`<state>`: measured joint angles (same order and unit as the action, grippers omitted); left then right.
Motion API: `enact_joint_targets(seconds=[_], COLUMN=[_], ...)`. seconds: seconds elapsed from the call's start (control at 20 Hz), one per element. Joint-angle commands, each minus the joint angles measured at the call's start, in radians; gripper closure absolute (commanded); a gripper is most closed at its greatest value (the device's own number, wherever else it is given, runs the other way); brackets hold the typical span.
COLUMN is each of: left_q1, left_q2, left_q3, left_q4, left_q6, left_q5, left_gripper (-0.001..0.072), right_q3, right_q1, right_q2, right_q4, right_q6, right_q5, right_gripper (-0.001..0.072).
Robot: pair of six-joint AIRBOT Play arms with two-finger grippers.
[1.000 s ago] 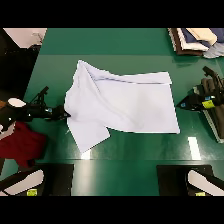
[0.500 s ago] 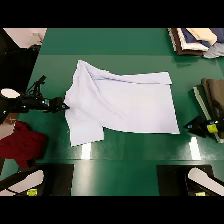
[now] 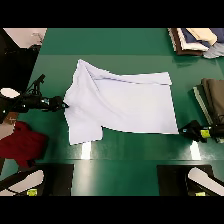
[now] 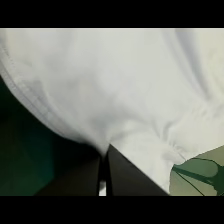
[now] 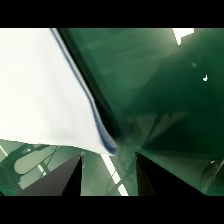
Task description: Fold the shirts.
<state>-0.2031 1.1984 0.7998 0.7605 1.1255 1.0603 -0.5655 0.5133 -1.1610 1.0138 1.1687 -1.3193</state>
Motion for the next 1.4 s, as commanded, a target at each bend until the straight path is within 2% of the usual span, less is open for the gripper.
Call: enact_joint_targets(seconds=[0.0, 0.1, 0.15, 0.2, 0.25, 0.4, 0.55, 0.75, 0.85, 1.0, 1.15, 1.25, 1.35], left_q1=[0.000, 0.000, 0.000, 0.000, 0.000, 0.000, 0.000, 0.000, 0.000, 0.000, 0.000, 0.000, 0.000], left_q2=[-0.001, -0.001, -0.001, -0.001, -0.001, -0.017, -0.128, -0.278, -0.318, -0.333, -0.333, -0.333, -0.333], left_q3=[0.001, 0.001, 0.001, 0.001, 0.002, 0.034, 0.137, 0.456, 0.663, 0.986, 1.236, 1.332, 1.398], left_q4=[0.003, 0.007, 0.018, 0.037, 0.050, 0.049, 0.055, 0.049, 0.047, 0.047, 0.047, 0.038, 0.013], left_q6=[0.000, -0.001, 0.000, 0.000, 0.000, 0.005, 0.028, 0.040, 0.047, 0.053, 0.060, 0.099, 0.109], left_q5=[-0.001, 0.007, 0.021, 0.031, 0.039, 0.051, 0.022, 0.020, 0.011, 0.002, -0.008, -0.026, -0.027], left_gripper=[0.0680, 0.0681, 0.0681, 0.0681, 0.0681, 0.0682, 0.0682, 0.0681, 0.0680, 0.0680, 0.0680, 0.0680, 0.0680], right_q3=[0.006, 0.006, 0.006, 0.006, 0.006, -0.042, -0.194, -0.514, -0.708, -1.009, -1.242, -1.352, -1.437], right_q1=[-0.095, -0.139, -0.148, -0.154, -0.154, -0.154, -0.154, -0.154, -0.154, -0.154, -0.154, -0.154, -0.154], right_q2=[-0.002, -0.001, -0.001, -0.001, -0.001, -0.001, 0.051, 0.187, 0.238, 0.279, 0.290, 0.290, 0.289], right_q4=[0.000, 0.000, 0.000, 0.000, -0.001, -0.002, -0.059, -0.246, -0.289, -0.277, -0.277, -0.258, -0.177], right_q6=[-0.001, -0.001, -0.001, -0.001, -0.001, -0.001, 0.001, 0.013, 0.034, 0.043, 0.043, 0.044, 0.084], right_q5=[0.051, 0.057, 0.055, 0.051, 0.047, 0.000, -0.053, -0.001, 0.065, 0.136, 0.146, 0.135, 0.103], right_gripper=[0.0394, 0.0410, 0.0506, 0.0667, 0.0687, 0.0695, 0.0695, 0.0695, 0.0695, 0.0695, 0.0695, 0.0695, 0.0695])
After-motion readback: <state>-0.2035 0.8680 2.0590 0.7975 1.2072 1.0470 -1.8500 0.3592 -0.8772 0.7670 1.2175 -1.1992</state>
